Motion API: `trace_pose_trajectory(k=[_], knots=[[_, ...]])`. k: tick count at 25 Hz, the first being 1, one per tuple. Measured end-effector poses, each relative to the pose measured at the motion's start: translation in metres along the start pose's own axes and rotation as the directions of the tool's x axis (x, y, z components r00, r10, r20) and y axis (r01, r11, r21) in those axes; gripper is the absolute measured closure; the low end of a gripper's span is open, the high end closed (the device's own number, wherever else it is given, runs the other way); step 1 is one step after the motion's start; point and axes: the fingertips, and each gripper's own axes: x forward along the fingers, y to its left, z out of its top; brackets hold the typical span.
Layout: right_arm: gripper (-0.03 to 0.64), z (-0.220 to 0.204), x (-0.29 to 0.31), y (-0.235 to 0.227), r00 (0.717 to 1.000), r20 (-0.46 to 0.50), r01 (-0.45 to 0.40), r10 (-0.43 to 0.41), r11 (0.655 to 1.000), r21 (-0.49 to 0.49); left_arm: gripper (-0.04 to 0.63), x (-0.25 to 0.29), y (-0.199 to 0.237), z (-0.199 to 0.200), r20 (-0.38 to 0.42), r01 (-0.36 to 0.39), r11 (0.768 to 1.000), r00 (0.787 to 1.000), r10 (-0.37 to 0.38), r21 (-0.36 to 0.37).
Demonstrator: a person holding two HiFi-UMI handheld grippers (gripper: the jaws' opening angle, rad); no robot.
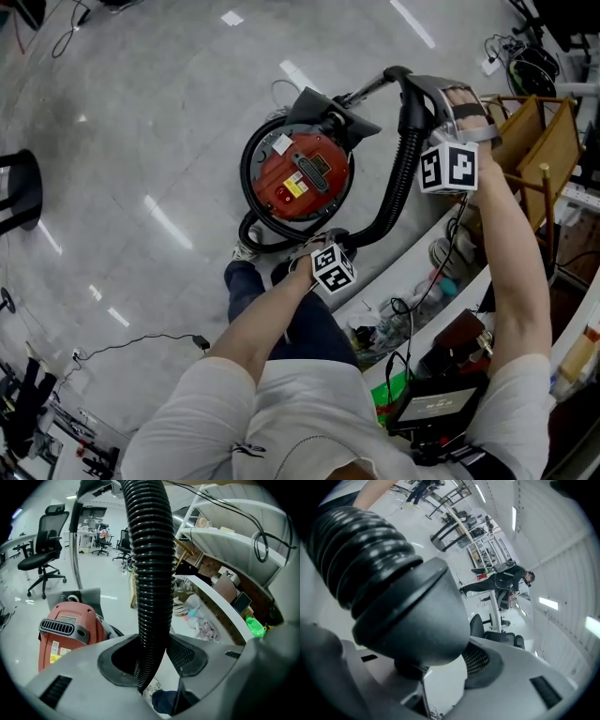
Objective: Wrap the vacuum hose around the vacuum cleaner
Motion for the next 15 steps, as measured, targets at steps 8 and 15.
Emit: trace_pose_trajectory(k=[8, 15], knots=[[0.443, 0.042, 0.024, -0.018, 0.998, 0.06, 0.012, -0.008, 0.999, -0.052, 0.419, -0.004, 0.015, 0.012, 0.062, -0.011, 0.998, 0.998, 0.016, -0.066], [0.445, 0.023, 0.013, -0.051, 0.998, 0.022, 0.051, -0.051, 0.999, 0.02, 0.419, -0.022, 0.036, 0.034, 0.132, -0.032, 0.997, 0.99, 0.041, -0.075]])
